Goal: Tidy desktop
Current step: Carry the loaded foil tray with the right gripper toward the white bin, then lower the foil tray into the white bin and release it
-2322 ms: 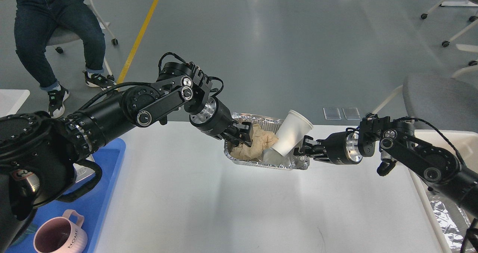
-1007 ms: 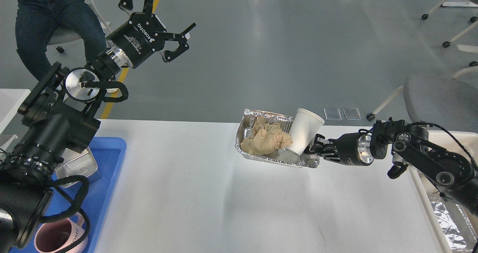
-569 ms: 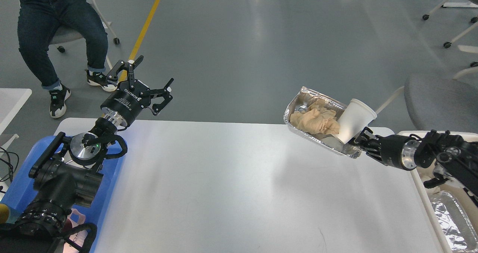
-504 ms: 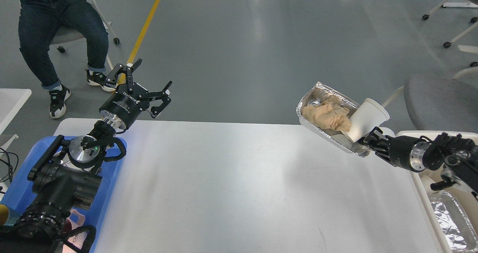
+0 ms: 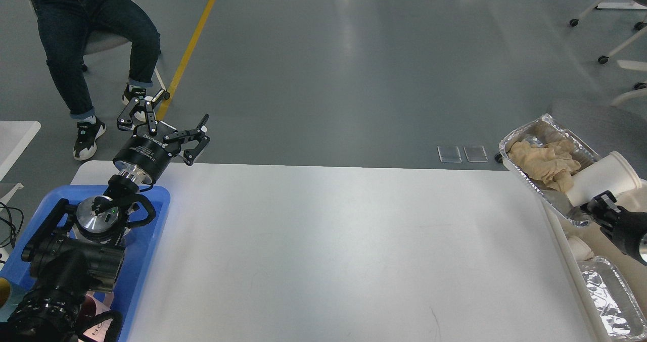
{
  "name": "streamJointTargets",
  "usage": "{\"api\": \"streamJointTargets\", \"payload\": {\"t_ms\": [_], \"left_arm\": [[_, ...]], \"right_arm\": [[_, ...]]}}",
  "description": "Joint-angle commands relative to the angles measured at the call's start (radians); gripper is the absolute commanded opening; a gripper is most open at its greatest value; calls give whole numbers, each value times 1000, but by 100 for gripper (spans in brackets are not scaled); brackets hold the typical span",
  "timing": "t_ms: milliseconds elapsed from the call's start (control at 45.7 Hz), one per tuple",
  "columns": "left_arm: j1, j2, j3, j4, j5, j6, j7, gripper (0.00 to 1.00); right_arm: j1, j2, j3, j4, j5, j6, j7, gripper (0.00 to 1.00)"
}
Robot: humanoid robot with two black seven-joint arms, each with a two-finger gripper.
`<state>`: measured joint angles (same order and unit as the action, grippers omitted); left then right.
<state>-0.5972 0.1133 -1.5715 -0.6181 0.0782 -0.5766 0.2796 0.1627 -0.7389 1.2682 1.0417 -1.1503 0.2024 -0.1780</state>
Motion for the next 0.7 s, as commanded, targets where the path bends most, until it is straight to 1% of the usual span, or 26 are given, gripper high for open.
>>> {"api": "streamJointTargets", "payload": {"t_ms": [0,153,263,460,613,679], "left_arm": [[1,-4,-10,0,0,0,0,97],[8,-9,-10,0,2,0,0,97],[14,-9,-5,0,2,-2,1,97],[22,-11,1,-2,3,-5,1,97],[27,-9,5,-2,3,-3,1,97],[27,-9,5,-2,5,-2,1,97]], "right_arm": [[-49,-2,8,-6,0,-78,0,0],[-92,1,10,-18,1,-141,-1,0],[-98,13,10,-75,4,-204,-1,0],[-107,29,-3,-192,164,-267,0,0],[-126,30,-3,-233,184,-304,2,0],[-132,32,-4,-252,184,-336,2,0]]}}
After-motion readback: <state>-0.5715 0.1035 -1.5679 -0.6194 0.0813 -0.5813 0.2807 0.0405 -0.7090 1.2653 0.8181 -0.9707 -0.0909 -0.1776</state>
